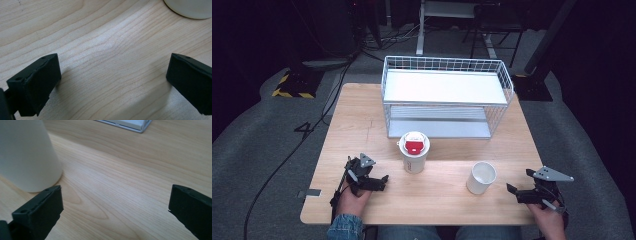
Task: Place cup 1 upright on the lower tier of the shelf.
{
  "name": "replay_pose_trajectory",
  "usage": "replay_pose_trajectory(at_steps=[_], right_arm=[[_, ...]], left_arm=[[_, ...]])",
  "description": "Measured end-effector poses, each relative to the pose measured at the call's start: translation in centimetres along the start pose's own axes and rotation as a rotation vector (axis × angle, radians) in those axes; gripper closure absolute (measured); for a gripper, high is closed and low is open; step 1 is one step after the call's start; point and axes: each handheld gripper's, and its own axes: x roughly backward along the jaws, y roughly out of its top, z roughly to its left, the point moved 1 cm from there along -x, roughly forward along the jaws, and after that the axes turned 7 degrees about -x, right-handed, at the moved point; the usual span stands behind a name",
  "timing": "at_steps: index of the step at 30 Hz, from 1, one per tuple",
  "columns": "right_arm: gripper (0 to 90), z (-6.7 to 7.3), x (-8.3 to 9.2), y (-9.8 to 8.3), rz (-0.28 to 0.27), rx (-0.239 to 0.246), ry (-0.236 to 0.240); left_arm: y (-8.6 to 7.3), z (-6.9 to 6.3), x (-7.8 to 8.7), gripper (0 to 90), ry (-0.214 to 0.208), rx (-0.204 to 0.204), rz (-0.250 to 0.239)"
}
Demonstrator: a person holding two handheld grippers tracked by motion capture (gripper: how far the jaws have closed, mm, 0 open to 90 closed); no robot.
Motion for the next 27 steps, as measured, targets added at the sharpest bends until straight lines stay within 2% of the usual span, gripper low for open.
replay_pose_trajectory(at_steps=[5,6,10,15,16,17,21,22,27], right_arm=[[0.0,1.0,0.6,0.3,-0.024,0.033,0.022],[0.0,1.6,0.8,0.5,-0.029,0.045,0.039],[0.0,2.3,0.9,0.5,-0.028,0.059,0.06],[0.0,3.5,1.3,0.7,-0.046,0.084,0.106],[0.0,4.2,1.3,0.9,-0.053,0.093,0.135],[0.0,4.2,1.3,0.9,-0.053,0.093,0.135],[0.0,5.4,0.6,1.1,-0.035,0.144,0.18],[0.0,6.0,0.2,1.3,-0.034,0.147,0.204],[0.0,6.6,-0.4,1.6,-0.047,0.136,0.232]], left_arm=[[0.0,0.0,0.0,0.1,-0.002,-0.001,0.002],[0.0,0.0,0.0,0.1,-0.002,-0.002,0.002],[0.0,0.0,0.0,0.1,-0.003,-0.001,0.001],[0.0,0.0,0.0,0.1,-0.002,-0.001,0.002],[0.0,0.0,0.0,0.1,-0.002,-0.001,0.002],[0.0,0.0,0.0,0.1,-0.002,-0.001,0.002],[0.0,0.0,0.0,0.2,-0.001,-0.002,0.001],[0.0,0.0,0.0,0.1,-0.001,-0.002,0.002],[0.0,0.0,0.0,0.1,0.0,-0.001,0.003]])
